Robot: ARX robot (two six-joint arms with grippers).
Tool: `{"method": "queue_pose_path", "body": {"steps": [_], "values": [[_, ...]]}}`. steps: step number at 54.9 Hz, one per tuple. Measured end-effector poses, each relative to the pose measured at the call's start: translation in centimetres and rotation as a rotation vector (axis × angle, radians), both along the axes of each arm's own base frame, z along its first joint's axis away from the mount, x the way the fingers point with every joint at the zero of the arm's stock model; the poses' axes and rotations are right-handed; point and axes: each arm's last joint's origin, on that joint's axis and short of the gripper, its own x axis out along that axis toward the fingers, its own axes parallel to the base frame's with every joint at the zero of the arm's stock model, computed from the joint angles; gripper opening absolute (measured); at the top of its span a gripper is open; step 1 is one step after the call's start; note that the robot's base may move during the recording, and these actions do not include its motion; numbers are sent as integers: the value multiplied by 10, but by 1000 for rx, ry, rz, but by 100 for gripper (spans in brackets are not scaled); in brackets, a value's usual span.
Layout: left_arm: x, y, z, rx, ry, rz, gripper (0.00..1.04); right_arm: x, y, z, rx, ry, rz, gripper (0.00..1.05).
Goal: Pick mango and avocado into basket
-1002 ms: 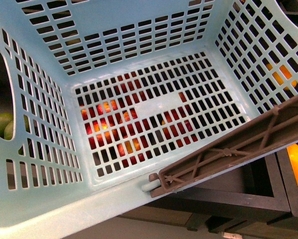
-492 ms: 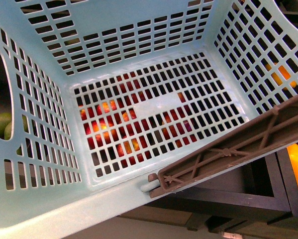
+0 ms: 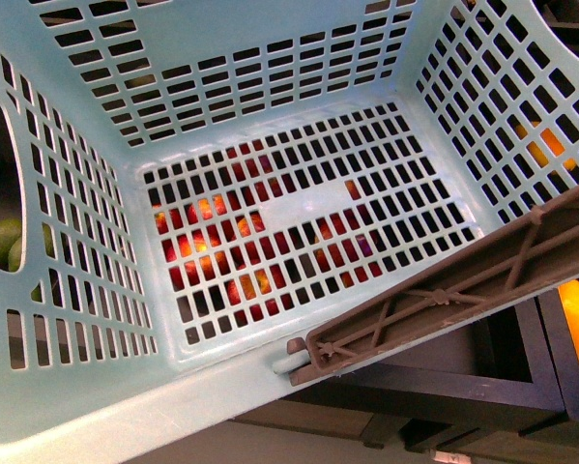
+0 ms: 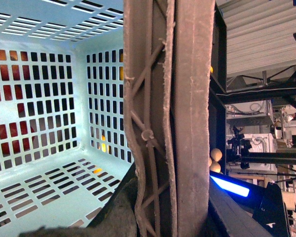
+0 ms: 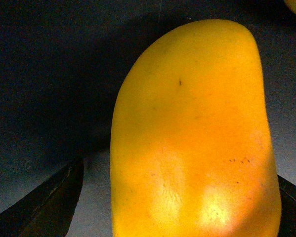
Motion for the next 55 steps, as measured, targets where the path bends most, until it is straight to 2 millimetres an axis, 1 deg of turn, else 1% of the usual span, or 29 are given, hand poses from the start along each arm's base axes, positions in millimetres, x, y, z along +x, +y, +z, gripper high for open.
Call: {"method": "queue_pose_path", "body": {"steps": [5, 11, 18, 28, 33, 37, 40, 41, 46, 49, 54, 55], "values": [[0, 0, 0, 0, 0, 0, 19, 0, 0, -2, 3, 4, -1, 96], [0, 0, 0, 0, 0, 0, 19, 0, 0, -5, 12, 6, -1, 79], [0, 0, 0, 0, 0, 0, 19, -1, -1, -5, 16, 3, -8, 64], [0, 0, 0, 0, 0, 0, 19, -5, -2, -2, 29, -11, -18, 62], [0, 0, 0, 1, -1, 1, 19, -12, -1, 6, 52, -35, -13, 62], [0, 0, 0, 0, 0, 1, 19, -22, 0, 27, 62, -70, -4, 62], [0, 0, 0, 0, 0, 0, 19, -30, 0, 51, 68, -115, 5, 62], [0, 0, 0, 0, 0, 0, 19, -34, 1, 66, 75, -143, 8, 62], [0, 0, 0, 0, 0, 0, 19, -53, 7, 122, 91, -247, 26, 62], [0, 0, 0, 0, 0, 0, 19, -69, 16, 155, 96, -302, 47, 62], [0, 0, 0, 0, 0, 0, 19, -98, 35, 201, 78, -351, 75, 62], [0, 0, 0, 0, 1, 0, 19, -105, 41, 213, 78, -365, 88, 62]]}}
